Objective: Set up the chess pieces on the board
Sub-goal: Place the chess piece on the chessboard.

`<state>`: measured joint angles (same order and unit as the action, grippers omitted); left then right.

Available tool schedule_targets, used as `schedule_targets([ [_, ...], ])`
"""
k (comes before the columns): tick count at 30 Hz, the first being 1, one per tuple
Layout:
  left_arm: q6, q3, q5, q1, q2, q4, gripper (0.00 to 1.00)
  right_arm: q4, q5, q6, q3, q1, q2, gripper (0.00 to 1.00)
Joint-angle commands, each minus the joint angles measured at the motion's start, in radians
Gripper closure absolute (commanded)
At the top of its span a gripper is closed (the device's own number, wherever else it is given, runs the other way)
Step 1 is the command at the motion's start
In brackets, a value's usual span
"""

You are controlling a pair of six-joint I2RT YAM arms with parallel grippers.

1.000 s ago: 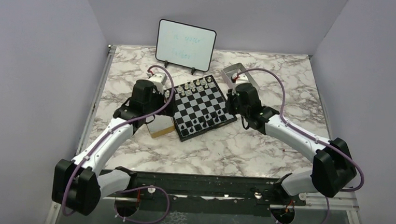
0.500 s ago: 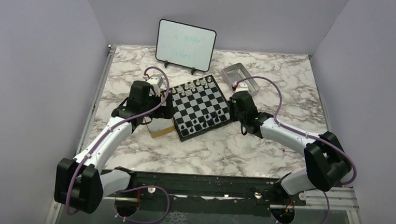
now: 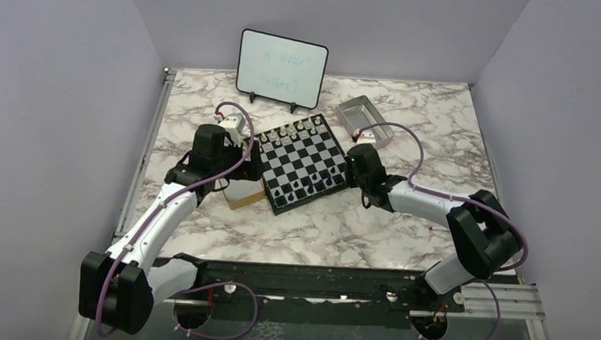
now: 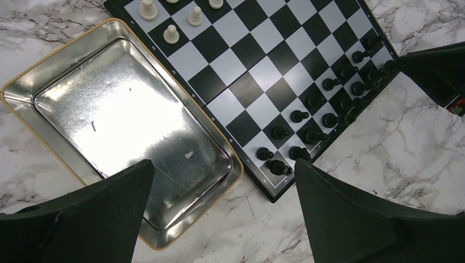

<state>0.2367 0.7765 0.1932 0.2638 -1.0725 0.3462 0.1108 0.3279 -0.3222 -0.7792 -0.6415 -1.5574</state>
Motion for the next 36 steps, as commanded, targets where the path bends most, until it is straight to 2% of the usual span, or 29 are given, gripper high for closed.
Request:
schedule_targets([
  [1, 0.007, -0.010, -0.020, 0.000, 0.014, -0.003, 0.01, 0.075, 0.035, -0.013, 0.009, 0.000, -0.026, 0.87],
  [18, 0.007, -0.011, -0.023, 0.000, 0.020, -0.003, 0.01, 0.035, 0.051, 0.000, -0.033, 0.000, -0.088, 0.86],
  [27, 0.006, -0.013, -0.025, 0.000, 0.026, -0.002, 0.01, -0.003, 0.043, -0.006, -0.061, 0.000, -0.102, 0.78],
  [36, 0.006, -0.013, -0.029, 0.000, 0.025, -0.001, 0.01, -0.063, 0.055, -0.012, -0.088, 0.000, -0.107, 0.79],
])
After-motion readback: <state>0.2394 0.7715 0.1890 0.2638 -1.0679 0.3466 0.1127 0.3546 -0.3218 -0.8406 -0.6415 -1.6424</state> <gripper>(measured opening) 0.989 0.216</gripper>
